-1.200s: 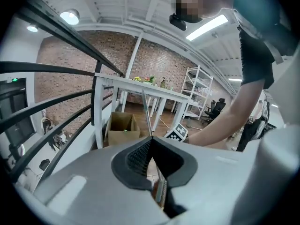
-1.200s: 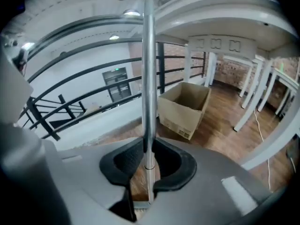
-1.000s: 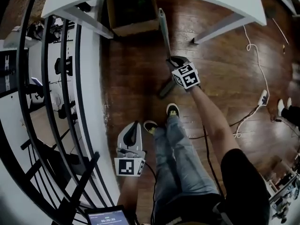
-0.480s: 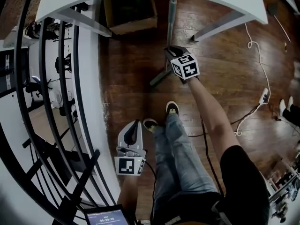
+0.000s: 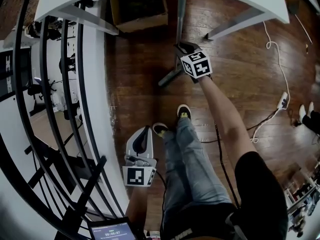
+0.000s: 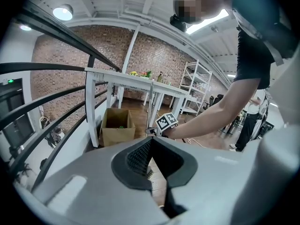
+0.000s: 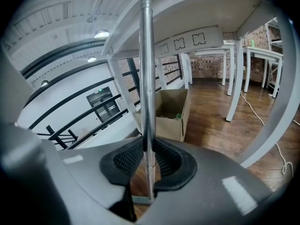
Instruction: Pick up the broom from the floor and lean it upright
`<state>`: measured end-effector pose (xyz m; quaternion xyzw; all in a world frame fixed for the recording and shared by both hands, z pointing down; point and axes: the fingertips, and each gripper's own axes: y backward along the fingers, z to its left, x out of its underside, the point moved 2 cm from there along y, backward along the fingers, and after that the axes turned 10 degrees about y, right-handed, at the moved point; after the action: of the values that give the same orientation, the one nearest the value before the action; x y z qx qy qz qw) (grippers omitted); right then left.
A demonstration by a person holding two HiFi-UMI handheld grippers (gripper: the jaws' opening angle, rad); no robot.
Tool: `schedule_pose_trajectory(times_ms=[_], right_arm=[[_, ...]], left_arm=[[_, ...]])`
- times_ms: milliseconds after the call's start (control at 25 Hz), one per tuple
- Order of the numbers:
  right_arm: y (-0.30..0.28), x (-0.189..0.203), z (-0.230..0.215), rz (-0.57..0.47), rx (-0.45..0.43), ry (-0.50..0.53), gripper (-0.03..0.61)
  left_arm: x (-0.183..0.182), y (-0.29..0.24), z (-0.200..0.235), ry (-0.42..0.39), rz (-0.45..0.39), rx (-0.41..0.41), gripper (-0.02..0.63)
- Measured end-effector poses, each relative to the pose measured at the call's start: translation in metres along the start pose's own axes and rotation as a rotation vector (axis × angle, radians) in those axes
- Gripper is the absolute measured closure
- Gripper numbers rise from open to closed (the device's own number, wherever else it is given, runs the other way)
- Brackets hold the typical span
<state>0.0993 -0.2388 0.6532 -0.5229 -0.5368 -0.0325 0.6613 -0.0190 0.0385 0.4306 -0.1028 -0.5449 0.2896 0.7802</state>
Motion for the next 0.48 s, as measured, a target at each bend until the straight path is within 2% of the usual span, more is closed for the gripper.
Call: schedule_pose_trajectory(times_ms=[160, 480], right_arm=[[0.003, -0.001, -0.002, -0.007, 0.025, -0.009, 0.497], [0.016, 0.001, -0.015, -0.041, 0.111, -0.097, 0.497]], left_arm=[[-0.003, -0.001, 0.001, 0.0, -0.001, -0.003, 0.595], [-0.005, -0.005, -0.002, -0.007, 0.003, 0.005, 0.595]])
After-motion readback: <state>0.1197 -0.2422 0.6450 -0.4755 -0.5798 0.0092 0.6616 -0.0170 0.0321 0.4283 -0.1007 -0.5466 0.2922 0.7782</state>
